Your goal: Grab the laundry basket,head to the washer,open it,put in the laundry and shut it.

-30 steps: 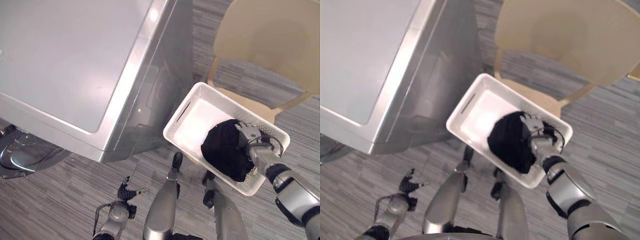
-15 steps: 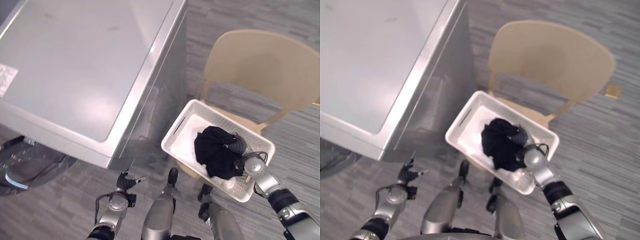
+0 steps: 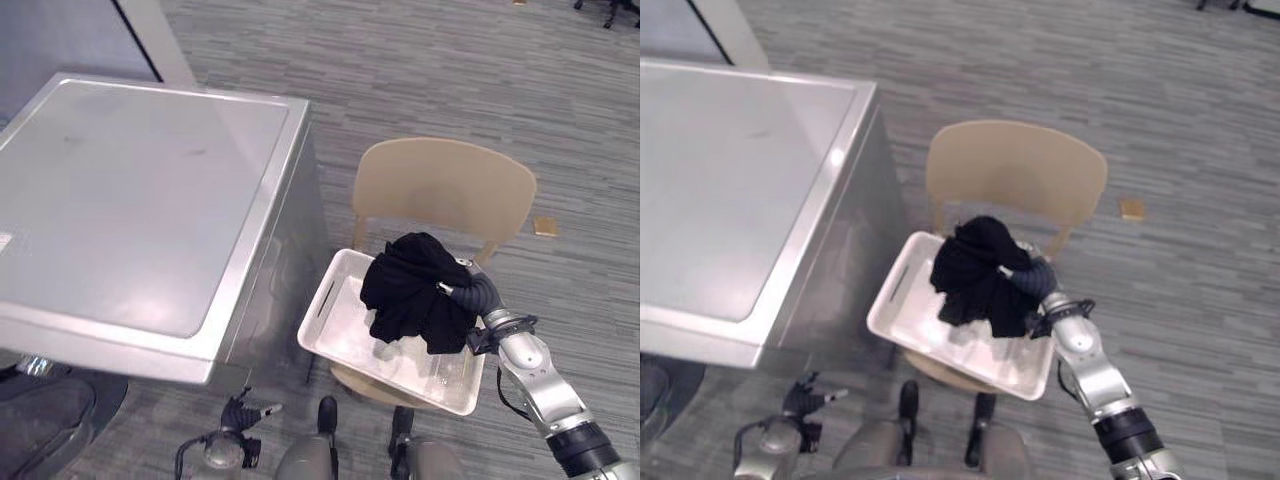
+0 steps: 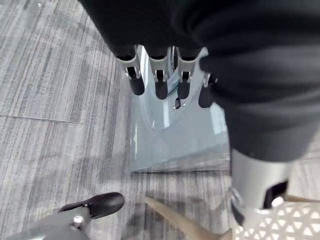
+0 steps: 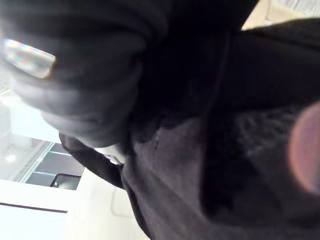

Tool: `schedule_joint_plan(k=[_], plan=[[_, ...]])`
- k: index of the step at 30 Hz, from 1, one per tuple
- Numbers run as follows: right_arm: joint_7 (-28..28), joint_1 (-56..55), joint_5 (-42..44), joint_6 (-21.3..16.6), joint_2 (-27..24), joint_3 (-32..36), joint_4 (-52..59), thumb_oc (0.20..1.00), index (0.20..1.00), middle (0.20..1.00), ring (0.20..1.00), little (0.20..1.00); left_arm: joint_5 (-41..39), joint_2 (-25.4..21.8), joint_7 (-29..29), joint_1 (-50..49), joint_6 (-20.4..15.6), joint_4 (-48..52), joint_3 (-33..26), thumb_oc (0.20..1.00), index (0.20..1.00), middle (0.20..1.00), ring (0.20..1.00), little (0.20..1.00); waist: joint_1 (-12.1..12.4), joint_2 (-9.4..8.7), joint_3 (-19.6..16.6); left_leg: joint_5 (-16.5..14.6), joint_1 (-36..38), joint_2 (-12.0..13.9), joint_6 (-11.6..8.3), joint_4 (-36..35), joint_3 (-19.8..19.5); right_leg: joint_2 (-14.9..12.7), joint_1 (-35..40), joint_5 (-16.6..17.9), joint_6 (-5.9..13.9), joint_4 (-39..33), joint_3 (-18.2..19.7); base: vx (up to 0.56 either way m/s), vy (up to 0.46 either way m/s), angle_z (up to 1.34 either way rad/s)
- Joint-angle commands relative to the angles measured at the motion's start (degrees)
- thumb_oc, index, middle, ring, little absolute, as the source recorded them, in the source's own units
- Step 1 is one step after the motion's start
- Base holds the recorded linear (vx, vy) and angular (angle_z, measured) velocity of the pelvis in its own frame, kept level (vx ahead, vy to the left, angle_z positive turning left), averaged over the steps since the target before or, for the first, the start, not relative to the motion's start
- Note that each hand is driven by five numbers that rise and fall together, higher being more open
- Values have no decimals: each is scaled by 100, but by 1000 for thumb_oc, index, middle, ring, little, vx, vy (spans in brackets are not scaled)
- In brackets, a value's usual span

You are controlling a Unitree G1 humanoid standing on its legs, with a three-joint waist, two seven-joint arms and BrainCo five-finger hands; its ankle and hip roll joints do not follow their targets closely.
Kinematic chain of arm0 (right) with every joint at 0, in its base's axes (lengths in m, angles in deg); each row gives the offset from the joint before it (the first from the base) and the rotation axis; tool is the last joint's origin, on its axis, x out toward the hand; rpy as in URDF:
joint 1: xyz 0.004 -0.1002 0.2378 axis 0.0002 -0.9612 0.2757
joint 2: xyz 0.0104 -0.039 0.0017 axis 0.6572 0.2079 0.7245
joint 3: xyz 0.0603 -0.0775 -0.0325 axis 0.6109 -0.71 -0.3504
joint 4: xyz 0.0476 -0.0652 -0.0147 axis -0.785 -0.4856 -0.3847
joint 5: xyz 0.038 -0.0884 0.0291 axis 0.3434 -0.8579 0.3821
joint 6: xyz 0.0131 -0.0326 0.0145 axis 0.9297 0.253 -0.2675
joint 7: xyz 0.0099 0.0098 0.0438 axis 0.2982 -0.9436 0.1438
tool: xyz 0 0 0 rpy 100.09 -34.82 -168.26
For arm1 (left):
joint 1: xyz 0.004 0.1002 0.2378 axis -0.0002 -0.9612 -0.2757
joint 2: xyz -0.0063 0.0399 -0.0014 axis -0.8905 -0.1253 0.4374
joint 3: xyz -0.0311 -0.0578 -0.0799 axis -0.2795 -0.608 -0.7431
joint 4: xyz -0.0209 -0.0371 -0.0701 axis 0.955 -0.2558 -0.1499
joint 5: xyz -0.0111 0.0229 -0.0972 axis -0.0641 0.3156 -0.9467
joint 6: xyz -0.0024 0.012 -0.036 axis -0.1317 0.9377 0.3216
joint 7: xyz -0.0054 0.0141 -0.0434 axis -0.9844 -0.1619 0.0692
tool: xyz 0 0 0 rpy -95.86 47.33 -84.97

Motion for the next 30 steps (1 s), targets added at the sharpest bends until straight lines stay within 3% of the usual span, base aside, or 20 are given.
schedule_joint_plan(k=[1, 2, 3, 4, 5, 8, 9, 10, 11, 13, 15, 16, 17, 18, 20, 22, 23, 26, 30], plan=[[174, 356, -111, -513, 70, 37, 547, 200, 200, 200, 200, 200, 62, -212, -103, 145, -375, 436, 12, 1000, 1000, 1000, 1000, 1000, 248, -287, -334, 249, -640, -224, -13, -229, -1, 445, 1096, -545, 121, 161, 381, -226, -168, 79], [212, 424, -158, -490, 81, 32, 525, 200, 200, 200, 200, 200, 12, -223, -113, 104, -388, 564, -4, 1000, 1000, 1000, 1000, 1000, 344, -301, -387, 327, -774, -212, -45, -245, -27, 522, 1275, -610, 67, -64, 480, -249, -198, 53], [228, 526, -150, -455, 104, -7, 454, 200, 200, 200, 200, 200, -52, -241, -131, 43, -398, 728, -6, 1000, 1000, 1000, 1000, 1000, 468, -325, -376, 470, -847, -210, -117, -313, -55, 568, 1479, -888, -99, -460, 518, -177, -138, 19], [228, 527, -150, -455, 105, -7, 454, 200, 200, 200, 200, 200, -52, -241, -131, 43, -398, 728, -7, 1000, 1000, 1000, 1000, 1000, 468, -326, -372, 471, -842, -210, -117, -315, -55, 568, 1483, -888, -99, -462, 518, -338, -209, -3], [319, 731, 31, -444, 160, -49, 325, 200, 200, 200, 200, 200, -245, -196, -148, -26, -400, 939, -36, 1000, 1000, 1000, 1000, 1000, 599, -248, -356, 783, -1106, -142, -338, -424, -118, 744, 1550, -1139, -334, -1081, 511, -375, -196, -16], [350, 743, 73, -454, 114, -22, 326, 200, 200, 200, 200, 200, -311, -121, -91, -160, -417, 1273, -10, 1000, 1000, 1000, 1000, 1000, 614, -151, -305, 705, -1183, -126, -394, -697, -102, 902, 1573, -1122, -415, -1512, 520, -323, -144, 9], [387, 760, 113, -460, 58, -4, 315, 200, 200, 200, 200, 200, -277, -130, -45, -133, -445, 1665, 84, 1000, 1000, 1000, 1000, 1000, 524, -76, -140, 481, -1191, -134, -455, -737, 46, 864, 1473, -1007, -431, -1519, 315, -355, -107, 46], [387, 763, 113, -461, 55, -3, 314, 200, 200, 200, 200, 200, -277, -127, -45, -132, -444, 1667, 84, 1000, 1000, 1000, 1000, 1000, 527, -58, -146, 492, -1202, -116, -458, -741, 39, 882, 1464, -989, -434, -1528, 315, -440, -39, 102], [402, 730, 194, -442, 52, -2, 372, 200, 200, 200, 200, 200, -191, -183, -1, -61, -518, 2095, 210, 1000, 1000, 1000, 1000, 1000, 382, -116, -90, 180, -1042, -78, -323, -494, 388, 688, 1410, -815, -380, -1634, 13, -334, 6, 96], [384, 720, 224, -435, 53, -11, 443, 200, 200, 200, 200, 200, -133, -221, 43, -2, -553, 2331, 278, 1000, 1000, 1000, 1000, 1000, 307, -144, -108, 98, -1015, -32, -287, -96, 434, 610, 1350, -688, -362, -1735, -136, -312, 12, 80], [324, 723, 415, -503, 127, -100, 662, 200, 200, 200, 200, 200, 70, -322, 60, 260, -682, 2892, 577, 1000, 1000, 1000, 1000, 1000, 106, -343, -199, -475, -738, -71, -247, 876, 362, 295, 1248, -452, -341, -1936, -447, -272, 24, 78], [294, 725, 488, -514, 171, -151, 710, 200, 200, 200, 200, 200, 71, -307, 67, 344, -713, 3000, 693, 1000, 1000, 1000, 1000, 1000, 39, -384, -255, -727, -550, -25, -238, 1074, 380, 217, 1208, -422, -329, -1964, -554, -117, 14, 75], [294, 726, 488, -514, 171, -149, 710, 200, 200, 200, 200, 200, 71, -308, 67, 346, -713, 3001, 693, 1000, 1000, 1000, 1000, 1000, 31, -380, -260, -715, -565, -24, -237, 1075, 370, 220, 1200, -410, -329, -1971, -565, -96, 78, 91], [231, 751, 664, -521, 252, -239, 779, 200, 200, 200, 200, 200, 116, -302, 39, 597, -747, 3200, 942, 1000, 1000, 1000, 1000, 1000, -119, -434, -389, -1073, 1, 124, -258, 1093, 452, 86, 1128, -329, -305, -2032, -784, -72, 119, 94], [216, 765, 866, -499, 406, -365, 828, 200, 200, 200, 200, 200, 184, -251, 4, 811, -753, 3365, 1222, 1000, 1000, 1000, 1000, 1000, -289, -371, -534, -1020, 403, 257, -302, 707, 558, 60, 1113, -266, -235, -2109, -987, -22, 169, 91], [213, 812, 944, -552, 457, -399, 874, 200, 200, 200, 200, 200, 280, -221, -11, 921, -759, 3405, 1338, 1000, 1000, 1000, 1000, 1000, -350, -344, -622, -895, 488, 235, -331, 392, 542, 34, 1104, -211, -207, -2151, -1061, 26, 156, 72], [230, 827, 948, -551, 513, -449, 880, 200, 200, 200, 200, 200, 416, -135, -27, 1100, -754, 3442, 1517, 1000, 1000, 1000, 1000, 1000, -419, -280, -792, -824, 726, 136, -333, -295, 492, 31, 1151, -121, -145, -2227, -1160, 32, 188, 43], [316, 1012, 917, -506, 662, -666, 839, 200, 200, 200, 200, 200, 507, -68, -94, 1355, -743, 3540, 1764, 1000, 1000, 1000, 1000, 1000, -464, -266, -929, -699, 970, 37, -310, -806, 464, -6, 1202, 7, -58, -2304, -1172, 8, 164, 31], [489, 1307, 1063, -433, 961, -957, 640, 200, 200, 200, 200, 200, 556, 76, -253, 1900, -703, 3424, 2060, 1000, 1000, 1000, 1000, 1000, -458, -308, -976, -700, 958, 9, -276, -823, 513, -76, 1179, 86, 8, -2311, -1115, -62, 128, 1]])
